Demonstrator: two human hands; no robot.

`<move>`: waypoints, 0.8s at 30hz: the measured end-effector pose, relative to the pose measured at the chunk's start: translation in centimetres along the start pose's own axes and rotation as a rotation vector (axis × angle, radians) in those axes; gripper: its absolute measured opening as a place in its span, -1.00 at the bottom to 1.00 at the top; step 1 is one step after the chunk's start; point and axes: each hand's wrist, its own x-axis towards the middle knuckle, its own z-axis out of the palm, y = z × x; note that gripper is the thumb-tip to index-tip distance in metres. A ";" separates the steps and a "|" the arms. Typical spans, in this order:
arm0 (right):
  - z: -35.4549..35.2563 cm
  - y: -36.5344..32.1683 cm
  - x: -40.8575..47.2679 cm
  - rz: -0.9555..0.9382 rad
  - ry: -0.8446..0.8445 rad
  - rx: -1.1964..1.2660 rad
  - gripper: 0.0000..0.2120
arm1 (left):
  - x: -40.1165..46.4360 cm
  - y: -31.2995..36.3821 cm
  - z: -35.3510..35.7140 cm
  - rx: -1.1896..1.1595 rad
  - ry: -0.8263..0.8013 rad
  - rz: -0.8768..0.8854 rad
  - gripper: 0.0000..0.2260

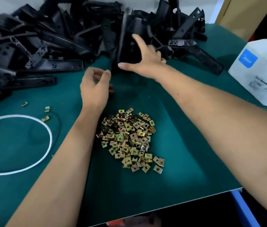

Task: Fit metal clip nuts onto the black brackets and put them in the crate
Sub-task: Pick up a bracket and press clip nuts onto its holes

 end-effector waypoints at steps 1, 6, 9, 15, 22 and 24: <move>0.8 -1.3 0.2 -0.033 -0.035 -0.005 0.05 | 0.0 0.0 -0.1 0.013 0.011 0.006 -0.87; 2.5 -5.6 0.7 -0.093 -0.252 0.148 -0.15 | 0.0 -0.1 -0.3 0.003 -0.002 0.028 -0.76; 0.9 -4.8 0.7 -0.185 -0.228 0.210 -0.27 | 0.1 0.0 -0.4 -0.034 0.011 0.016 -0.71; -2.5 1.6 -2.0 -0.262 0.536 0.162 -0.66 | -0.6 0.4 0.3 0.213 0.039 0.231 -0.66; -6.2 9.1 -3.5 -0.100 0.737 -0.200 -0.68 | -1.1 5.4 9.5 0.653 -0.189 0.790 -0.75; -7.2 11.1 -3.5 0.143 0.621 -0.332 -0.55 | -1.1 5.8 12.1 0.832 -0.223 0.826 -0.70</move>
